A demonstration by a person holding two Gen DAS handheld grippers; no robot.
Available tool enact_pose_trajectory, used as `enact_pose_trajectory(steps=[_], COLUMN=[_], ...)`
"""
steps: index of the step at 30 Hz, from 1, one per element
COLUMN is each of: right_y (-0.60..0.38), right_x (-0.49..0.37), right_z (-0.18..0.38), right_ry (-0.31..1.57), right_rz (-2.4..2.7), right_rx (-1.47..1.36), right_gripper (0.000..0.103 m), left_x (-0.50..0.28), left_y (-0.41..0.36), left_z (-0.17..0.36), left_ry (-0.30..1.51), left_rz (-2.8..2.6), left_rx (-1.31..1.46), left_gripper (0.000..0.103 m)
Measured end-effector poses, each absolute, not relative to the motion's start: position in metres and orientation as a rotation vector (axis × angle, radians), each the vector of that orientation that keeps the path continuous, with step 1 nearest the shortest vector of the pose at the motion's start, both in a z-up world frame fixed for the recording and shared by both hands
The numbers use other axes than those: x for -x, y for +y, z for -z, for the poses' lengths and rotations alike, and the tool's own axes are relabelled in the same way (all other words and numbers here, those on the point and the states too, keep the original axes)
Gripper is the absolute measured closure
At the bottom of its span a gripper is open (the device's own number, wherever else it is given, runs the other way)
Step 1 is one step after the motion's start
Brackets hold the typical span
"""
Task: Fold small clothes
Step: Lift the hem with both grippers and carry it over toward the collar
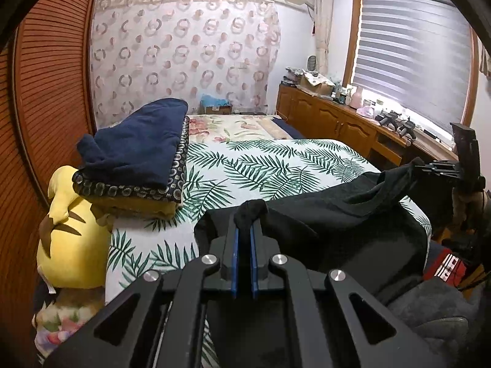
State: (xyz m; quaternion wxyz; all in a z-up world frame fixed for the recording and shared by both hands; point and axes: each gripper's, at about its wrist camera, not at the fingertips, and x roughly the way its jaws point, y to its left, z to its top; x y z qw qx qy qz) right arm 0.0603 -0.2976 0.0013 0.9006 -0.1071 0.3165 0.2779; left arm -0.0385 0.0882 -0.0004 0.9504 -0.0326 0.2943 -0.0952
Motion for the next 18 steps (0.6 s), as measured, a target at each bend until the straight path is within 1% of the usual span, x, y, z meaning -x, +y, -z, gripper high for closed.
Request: enact_pose_trajectory(steps=[2, 7, 9, 10, 13, 14, 18], right_y=[-0.299, -0.303, -0.302, -0.303, -0.303, -0.304, -0.312], right_x=[-0.053, -0.04, -0.039, -0.039, -0.041, -0.043, -0.049], right_z=[-0.006, -0.002, 0.012, 0.02, 0.037, 0.041, 0.039], right_ry=[0.665, 0.704, 0.75, 0.774, 0.82, 0.828, 0.8], right_rz=[-0.578, -0.587, -0.58, -0.573, -0.543, -0.535, -0.488], right_rx=[0.23, 0.235, 0.225, 0.229, 0.25, 0.253, 0.273], right_gripper=[0.099, 0.099, 0.099, 0.099, 0.096, 0.093, 0.083], left_x=[0.042, 0.037, 0.034, 0.032, 0.024, 0.022, 0.004], left_y=[0.084, 0.084, 0.086, 0.089, 0.092, 0.092, 0.09], left_z=[-0.001, 0.006, 0.009, 0.011, 0.014, 0.015, 0.023], left_ry=[0.608, 0.646, 0.652, 0.657, 0.673, 0.677, 0.709], left_rz=[0.197, 0.184, 0.163, 0.159, 0.163, 0.161, 0.155], left_rx=[0.058, 0.043, 0.045, 0.052, 0.057, 0.053, 0.033], left_gripper=[0.098, 0.091, 0.081, 0.079, 0.074, 0.071, 0.069])
